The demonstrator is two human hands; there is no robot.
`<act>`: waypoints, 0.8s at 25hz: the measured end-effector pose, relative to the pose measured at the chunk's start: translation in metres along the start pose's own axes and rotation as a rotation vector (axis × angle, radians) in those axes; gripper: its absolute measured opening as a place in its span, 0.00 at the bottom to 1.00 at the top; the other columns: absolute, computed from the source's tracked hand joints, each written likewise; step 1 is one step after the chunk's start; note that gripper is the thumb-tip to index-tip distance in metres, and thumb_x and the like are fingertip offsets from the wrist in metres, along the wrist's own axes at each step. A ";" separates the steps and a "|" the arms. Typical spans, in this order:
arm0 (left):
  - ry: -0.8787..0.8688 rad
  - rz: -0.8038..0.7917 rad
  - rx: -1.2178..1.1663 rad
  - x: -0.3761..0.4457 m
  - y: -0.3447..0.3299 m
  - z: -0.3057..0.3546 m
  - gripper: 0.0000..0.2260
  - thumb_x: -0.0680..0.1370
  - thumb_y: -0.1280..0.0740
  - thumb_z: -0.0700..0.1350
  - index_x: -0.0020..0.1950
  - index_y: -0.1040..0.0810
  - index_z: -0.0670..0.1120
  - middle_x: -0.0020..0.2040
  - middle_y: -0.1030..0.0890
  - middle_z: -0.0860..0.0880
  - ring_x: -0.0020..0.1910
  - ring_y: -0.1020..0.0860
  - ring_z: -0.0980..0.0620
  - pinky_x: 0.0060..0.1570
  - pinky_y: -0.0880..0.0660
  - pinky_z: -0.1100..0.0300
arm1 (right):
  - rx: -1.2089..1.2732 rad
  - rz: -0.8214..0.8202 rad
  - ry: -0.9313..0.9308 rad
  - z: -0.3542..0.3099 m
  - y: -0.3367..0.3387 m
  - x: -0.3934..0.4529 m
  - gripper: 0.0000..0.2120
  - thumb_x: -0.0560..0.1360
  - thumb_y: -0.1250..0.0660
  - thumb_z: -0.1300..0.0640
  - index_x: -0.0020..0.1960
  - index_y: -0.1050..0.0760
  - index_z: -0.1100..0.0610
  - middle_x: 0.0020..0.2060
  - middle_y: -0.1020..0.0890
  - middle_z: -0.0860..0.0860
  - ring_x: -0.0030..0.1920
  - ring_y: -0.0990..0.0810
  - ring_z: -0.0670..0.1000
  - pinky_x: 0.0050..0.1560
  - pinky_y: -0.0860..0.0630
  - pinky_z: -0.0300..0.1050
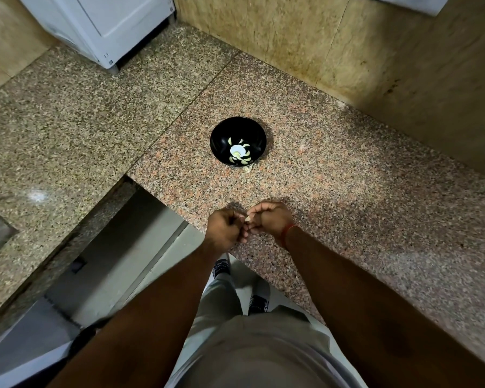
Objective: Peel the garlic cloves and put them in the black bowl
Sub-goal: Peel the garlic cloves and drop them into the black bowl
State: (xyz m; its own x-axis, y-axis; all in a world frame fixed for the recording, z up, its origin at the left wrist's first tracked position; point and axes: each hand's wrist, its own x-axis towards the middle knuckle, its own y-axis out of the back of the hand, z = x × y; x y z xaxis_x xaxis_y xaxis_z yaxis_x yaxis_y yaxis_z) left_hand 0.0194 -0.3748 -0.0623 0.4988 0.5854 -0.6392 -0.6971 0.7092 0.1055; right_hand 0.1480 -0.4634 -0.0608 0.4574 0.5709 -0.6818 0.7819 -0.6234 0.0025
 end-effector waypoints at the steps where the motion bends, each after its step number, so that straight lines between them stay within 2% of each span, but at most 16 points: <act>1: 0.011 0.007 -0.007 0.000 0.001 -0.001 0.06 0.83 0.36 0.33 0.53 0.21 0.32 0.35 0.19 0.37 0.25 0.22 0.46 0.25 0.23 0.56 | 0.004 0.009 -0.004 0.000 -0.001 0.000 0.05 0.76 0.32 0.71 0.51 0.19 0.68 0.43 0.15 0.65 0.38 0.17 0.56 0.39 0.16 0.49; 4: 0.040 0.024 -0.033 0.002 0.002 0.000 0.05 0.83 0.36 0.33 0.53 0.22 0.32 0.34 0.19 0.37 0.24 0.23 0.46 0.24 0.24 0.56 | 0.060 0.059 -0.033 -0.001 -0.002 0.000 0.06 0.77 0.34 0.73 0.50 0.19 0.68 0.42 0.15 0.64 0.37 0.16 0.56 0.39 0.15 0.51; 6: 0.044 0.033 -0.041 0.003 0.003 0.003 0.06 0.83 0.36 0.33 0.53 0.22 0.31 0.33 0.19 0.38 0.24 0.23 0.46 0.24 0.24 0.55 | 0.018 0.122 -0.019 0.000 -0.002 0.001 0.08 0.77 0.34 0.72 0.46 0.18 0.64 0.40 0.14 0.61 0.37 0.15 0.56 0.41 0.15 0.52; 10: 0.054 0.057 -0.090 0.006 0.003 0.006 0.06 0.82 0.38 0.30 0.51 0.24 0.28 0.30 0.22 0.40 0.22 0.26 0.46 0.23 0.25 0.54 | -0.507 0.235 0.315 0.002 -0.001 0.002 0.10 0.75 0.32 0.69 0.48 0.13 0.58 0.47 0.13 0.52 0.41 0.16 0.49 0.47 0.17 0.45; 13: 0.042 0.060 -0.076 0.004 0.001 0.007 0.06 0.82 0.37 0.30 0.48 0.23 0.27 0.30 0.22 0.40 0.22 0.26 0.47 0.23 0.26 0.54 | -0.655 0.258 0.406 0.001 0.000 0.001 0.08 0.74 0.30 0.66 0.43 0.13 0.57 0.42 0.12 0.50 0.41 0.15 0.47 0.50 0.17 0.45; 15: 0.033 0.064 -0.068 0.003 0.001 0.008 0.07 0.82 0.37 0.31 0.47 0.23 0.28 0.30 0.22 0.39 0.22 0.26 0.47 0.23 0.25 0.54 | -0.665 0.287 0.416 0.002 0.000 0.000 0.08 0.73 0.30 0.64 0.40 0.14 0.55 0.38 0.13 0.48 0.39 0.15 0.45 0.50 0.16 0.48; 18: 0.028 0.072 -0.055 0.003 0.000 0.006 0.08 0.82 0.36 0.32 0.47 0.22 0.29 0.32 0.21 0.38 0.23 0.24 0.46 0.25 0.23 0.53 | -0.537 0.257 0.329 0.004 -0.001 0.001 0.10 0.73 0.31 0.68 0.45 0.14 0.56 0.45 0.12 0.51 0.45 0.14 0.48 0.54 0.16 0.50; 20: 0.029 0.083 -0.035 0.004 -0.001 0.005 0.08 0.82 0.36 0.33 0.47 0.22 0.30 0.32 0.20 0.38 0.23 0.24 0.46 0.25 0.23 0.53 | -0.425 0.264 0.287 0.004 -0.002 -0.001 0.10 0.72 0.30 0.68 0.46 0.14 0.56 0.45 0.12 0.52 0.46 0.14 0.48 0.55 0.16 0.51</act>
State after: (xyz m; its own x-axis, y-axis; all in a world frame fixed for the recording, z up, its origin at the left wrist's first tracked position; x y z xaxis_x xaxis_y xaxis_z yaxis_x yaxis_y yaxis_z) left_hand 0.0245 -0.3714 -0.0608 0.4237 0.6300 -0.6508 -0.7535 0.6439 0.1329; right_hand 0.1440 -0.4649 -0.0632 0.7104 0.5840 -0.3928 0.7001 -0.5290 0.4797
